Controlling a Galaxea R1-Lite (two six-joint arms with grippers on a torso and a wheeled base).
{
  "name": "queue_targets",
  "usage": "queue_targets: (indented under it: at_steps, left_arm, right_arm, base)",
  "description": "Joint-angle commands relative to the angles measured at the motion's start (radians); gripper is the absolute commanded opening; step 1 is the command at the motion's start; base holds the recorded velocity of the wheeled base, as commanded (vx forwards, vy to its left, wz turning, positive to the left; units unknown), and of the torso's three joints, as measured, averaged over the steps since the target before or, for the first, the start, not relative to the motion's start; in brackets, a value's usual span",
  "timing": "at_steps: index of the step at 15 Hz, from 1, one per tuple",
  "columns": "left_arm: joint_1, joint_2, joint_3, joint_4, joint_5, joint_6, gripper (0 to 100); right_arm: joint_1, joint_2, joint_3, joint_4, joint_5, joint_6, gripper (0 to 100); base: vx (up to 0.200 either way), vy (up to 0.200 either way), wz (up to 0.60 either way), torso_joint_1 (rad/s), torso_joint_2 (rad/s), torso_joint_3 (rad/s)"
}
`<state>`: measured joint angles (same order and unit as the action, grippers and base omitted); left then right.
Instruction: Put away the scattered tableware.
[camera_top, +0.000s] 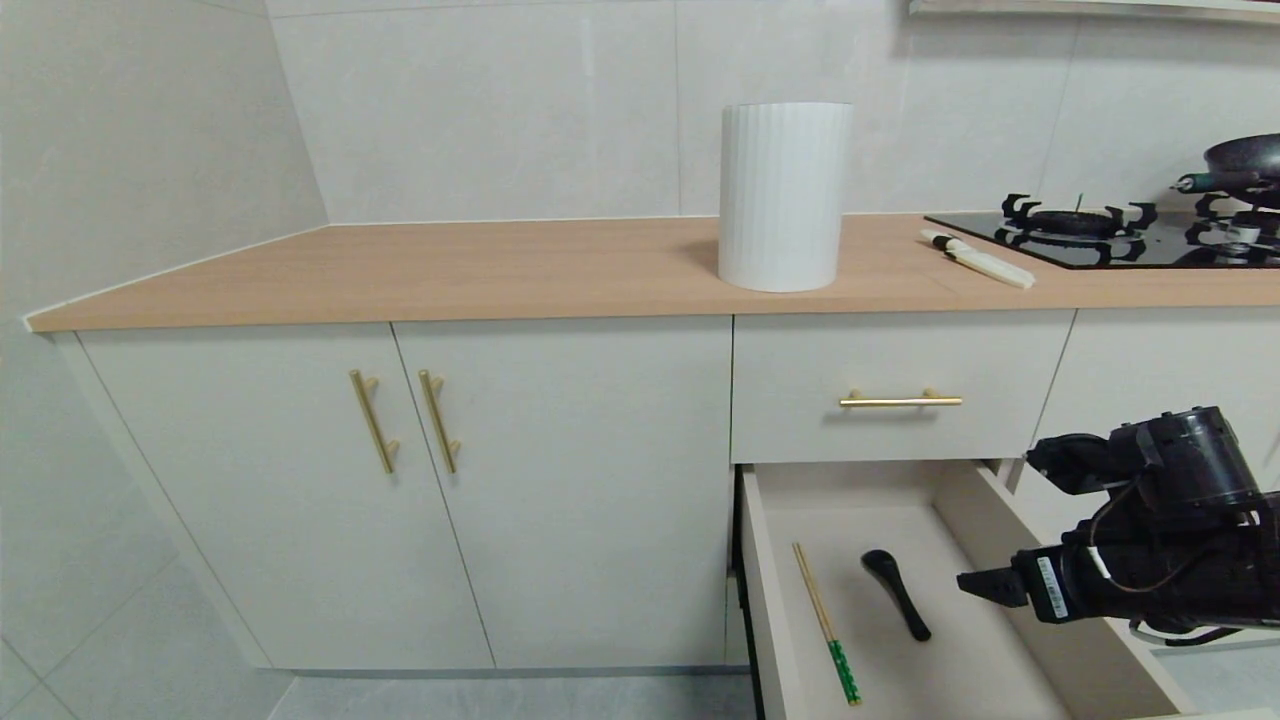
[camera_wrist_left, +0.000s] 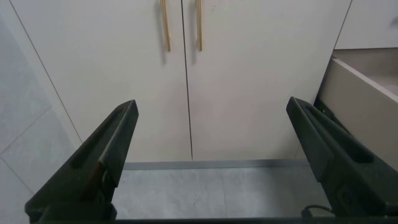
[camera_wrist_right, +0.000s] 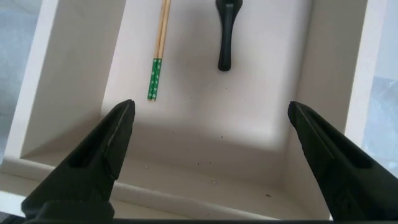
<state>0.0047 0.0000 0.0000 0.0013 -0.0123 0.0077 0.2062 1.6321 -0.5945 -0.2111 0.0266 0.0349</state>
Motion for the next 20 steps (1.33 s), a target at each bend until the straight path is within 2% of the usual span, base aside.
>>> queue_targets:
  at_steps: [1,9,12,15,20]
  left_arm:
    - [0.0,0.0,0.0,0.0,0.0,0.0,100]
    - [0.0,0.0,0.0,0.0,0.0,0.0,100]
    - [0.0,0.0,0.0,0.0,0.0,0.0,100]
    - [0.001,0.0,0.0,0.0,0.0,0.0,100]
    - [0.001,0.0,0.0,0.0,0.0,0.0,100]
  right_arm:
    - [0.001,-0.011,0.004,-0.001,0.001,-0.001,100]
    - [0.03,-0.008,0.015,-0.001,0.001,-0.021,100]
    - [0.062,-0.009,0.036,-0.001,0.007,-0.024,100]
    - [0.153,0.012,0.102,0.001,0.01,-0.109,100]
    - [0.217,0.104,0.122,-0.001,0.006,-0.107,100]
  base:
    - [-0.2,0.0,0.0,0.002,0.01,0.012]
    - [-0.2,0.0,0.0,0.001,0.0,0.003]
    - [0.0,0.0,0.0,0.0,0.0,0.0]
    - [0.0,0.0,0.0,0.0,0.0,0.0]
    - [0.0,0.0,0.0,0.0,0.0,0.0]
